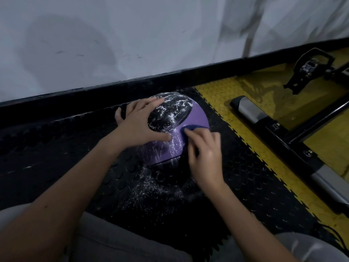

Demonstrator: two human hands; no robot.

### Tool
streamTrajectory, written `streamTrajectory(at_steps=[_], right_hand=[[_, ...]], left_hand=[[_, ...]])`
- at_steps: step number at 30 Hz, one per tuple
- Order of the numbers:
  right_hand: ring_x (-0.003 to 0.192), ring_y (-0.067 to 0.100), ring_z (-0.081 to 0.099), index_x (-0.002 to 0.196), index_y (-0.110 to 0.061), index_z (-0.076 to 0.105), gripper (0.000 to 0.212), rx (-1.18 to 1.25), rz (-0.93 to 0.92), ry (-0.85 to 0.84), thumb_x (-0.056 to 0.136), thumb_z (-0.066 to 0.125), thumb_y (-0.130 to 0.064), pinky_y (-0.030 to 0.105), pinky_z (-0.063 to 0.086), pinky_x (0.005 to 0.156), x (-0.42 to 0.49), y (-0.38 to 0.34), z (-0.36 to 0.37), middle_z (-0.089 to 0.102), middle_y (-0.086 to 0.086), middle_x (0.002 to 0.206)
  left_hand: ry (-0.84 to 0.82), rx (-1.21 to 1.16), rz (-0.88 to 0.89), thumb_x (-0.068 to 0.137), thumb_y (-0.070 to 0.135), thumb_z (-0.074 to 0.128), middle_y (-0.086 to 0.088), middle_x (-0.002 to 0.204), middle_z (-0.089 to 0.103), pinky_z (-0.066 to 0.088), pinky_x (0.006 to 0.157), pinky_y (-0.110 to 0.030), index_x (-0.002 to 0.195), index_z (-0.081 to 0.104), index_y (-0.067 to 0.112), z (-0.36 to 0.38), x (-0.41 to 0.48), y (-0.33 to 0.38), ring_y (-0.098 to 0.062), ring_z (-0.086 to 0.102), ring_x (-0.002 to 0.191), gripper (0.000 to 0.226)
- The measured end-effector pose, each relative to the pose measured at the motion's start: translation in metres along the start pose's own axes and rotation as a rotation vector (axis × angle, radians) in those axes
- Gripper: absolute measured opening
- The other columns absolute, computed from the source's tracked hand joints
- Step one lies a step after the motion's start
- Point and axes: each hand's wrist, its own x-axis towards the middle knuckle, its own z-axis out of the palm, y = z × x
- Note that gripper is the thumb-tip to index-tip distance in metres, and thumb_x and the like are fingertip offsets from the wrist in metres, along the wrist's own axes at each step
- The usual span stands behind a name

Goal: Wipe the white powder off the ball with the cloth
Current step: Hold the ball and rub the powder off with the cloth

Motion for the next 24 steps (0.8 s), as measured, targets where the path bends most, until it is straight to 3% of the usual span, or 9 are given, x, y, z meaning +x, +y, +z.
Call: streamTrajectory(at_steps=[3,7,10,17,19,22,24], right_hand=[[0.087,0.024,0.044,0.110,-0.003,0.067,0.028,-0.052,-0.120,-0.063,0.089,0.049,-0.012,0.026,0.039,0.078,-0.004,-0.003,0.000,0.063,0.008,0.101],[0.086,0.027,0.052,0.109,-0.004,0.067,0.024,0.015,0.166,0.011,0.088,0.055,-0.003,0.005,0.028,0.083,0.011,0.025,-0.005,0.063,0.007,0.099],[0.085,0.028,0.052,0.108,-0.003,0.067,0.024,0.018,0.225,0.028,0.087,0.056,0.000,0.005,0.029,0.081,0.013,0.027,-0.005,0.064,0.007,0.098],[0.082,0.025,0.041,0.106,-0.002,0.068,0.024,-0.105,-0.158,-0.025,0.088,0.054,-0.007,0.032,0.041,0.072,0.002,-0.004,0.002,0.065,0.008,0.101],[0.084,0.025,0.044,0.106,-0.005,0.069,0.023,-0.104,-0.092,-0.014,0.086,0.058,-0.003,0.028,0.039,0.074,0.012,0.006,0.000,0.065,0.007,0.101],[0.089,0.025,0.051,0.108,-0.011,0.070,0.025,0.018,0.189,-0.007,0.088,0.058,-0.001,0.010,0.031,0.077,0.032,0.028,-0.007,0.065,0.004,0.099],[0.093,0.026,0.055,0.109,-0.011,0.069,0.024,0.074,0.306,-0.013,0.090,0.057,-0.004,0.008,0.031,0.078,0.037,0.036,-0.011,0.064,0.003,0.099]], left_hand=[[0.003,0.001,-0.004,0.036,0.078,0.057,0.024,0.147,0.019,-0.007,0.110,-0.048,0.136,0.024,0.054,-0.001,-0.001,-0.002,-0.002,0.004,0.135,0.108],[0.000,-0.037,0.002,0.035,0.080,0.050,0.023,0.147,0.018,-0.008,0.110,-0.048,0.137,0.023,0.054,0.000,0.000,-0.004,0.000,0.002,0.134,0.109],[0.005,-0.041,0.010,0.035,0.081,0.050,0.024,0.147,0.018,-0.010,0.110,-0.048,0.137,0.023,0.053,0.002,0.000,-0.004,0.000,0.002,0.134,0.109],[0.027,-0.024,0.013,0.043,0.070,0.063,0.024,0.146,0.021,-0.006,0.111,-0.048,0.138,0.026,0.049,0.002,-0.002,-0.002,0.000,0.006,0.134,0.104],[0.005,-0.028,0.028,0.044,0.071,0.062,0.023,0.147,0.019,-0.008,0.111,-0.049,0.139,0.025,0.049,0.001,-0.001,-0.002,0.000,0.004,0.134,0.104],[-0.025,-0.023,0.044,0.044,0.075,0.057,0.023,0.148,0.014,-0.012,0.110,-0.048,0.140,0.020,0.050,0.003,-0.002,0.001,0.000,-0.001,0.135,0.106],[-0.031,-0.015,0.041,0.048,0.068,0.060,0.024,0.149,0.012,-0.013,0.110,-0.049,0.140,0.019,0.049,0.006,-0.003,0.006,-0.002,-0.003,0.137,0.102]])
